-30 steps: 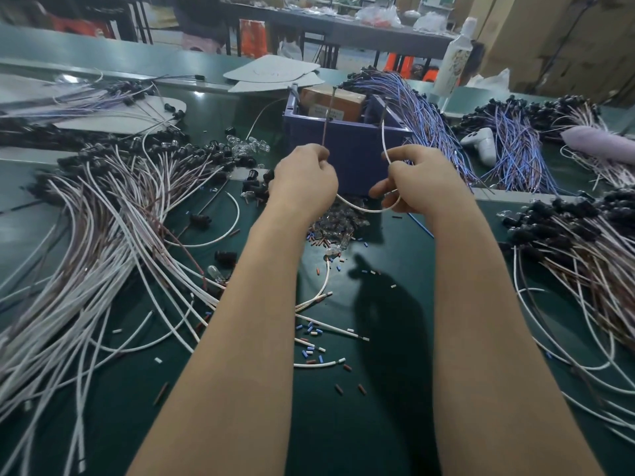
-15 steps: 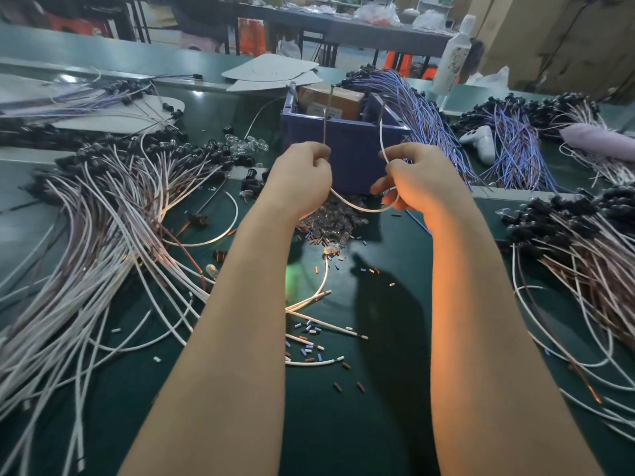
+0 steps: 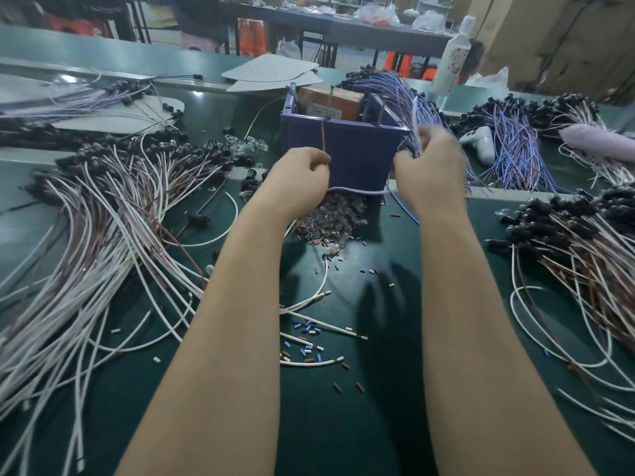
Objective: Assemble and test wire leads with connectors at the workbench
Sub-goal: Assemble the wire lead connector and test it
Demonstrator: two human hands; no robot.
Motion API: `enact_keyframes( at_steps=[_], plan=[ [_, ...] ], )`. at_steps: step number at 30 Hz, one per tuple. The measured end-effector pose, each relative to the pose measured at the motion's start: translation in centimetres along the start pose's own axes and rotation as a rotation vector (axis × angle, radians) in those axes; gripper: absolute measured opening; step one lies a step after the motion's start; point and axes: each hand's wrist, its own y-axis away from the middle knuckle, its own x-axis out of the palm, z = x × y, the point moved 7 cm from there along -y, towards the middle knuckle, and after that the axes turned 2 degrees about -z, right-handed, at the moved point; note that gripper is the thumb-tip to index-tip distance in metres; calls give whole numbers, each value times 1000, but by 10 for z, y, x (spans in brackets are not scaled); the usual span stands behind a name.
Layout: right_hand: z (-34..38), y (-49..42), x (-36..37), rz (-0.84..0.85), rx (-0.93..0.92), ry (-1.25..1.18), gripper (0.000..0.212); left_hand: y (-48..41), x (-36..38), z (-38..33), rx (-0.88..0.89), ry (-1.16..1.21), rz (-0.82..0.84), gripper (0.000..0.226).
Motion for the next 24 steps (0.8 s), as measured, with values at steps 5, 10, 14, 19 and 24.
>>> enact_keyframes(
  at_steps=[5, 10, 14, 19, 24],
  plan=[
    [51, 16, -22, -260, -292, 2, 35, 2, -27, -4, -2, 65, -206, 28],
    [81, 33, -2, -72, -420, -177, 54, 10, -69, -4, -35, 162, -477, 19],
    [64, 24, 10, 47, -314, -183, 32, 13, -35, 16, -208, -419, 56, 24],
    [30, 8, -8, -141, -104, -149, 56, 23, -4, 40, -295, -569, 292, 28],
    [42, 22, -59, -603, -214, -22, 58, 24, 7, 37, -253, -635, 351, 27]
  ],
)
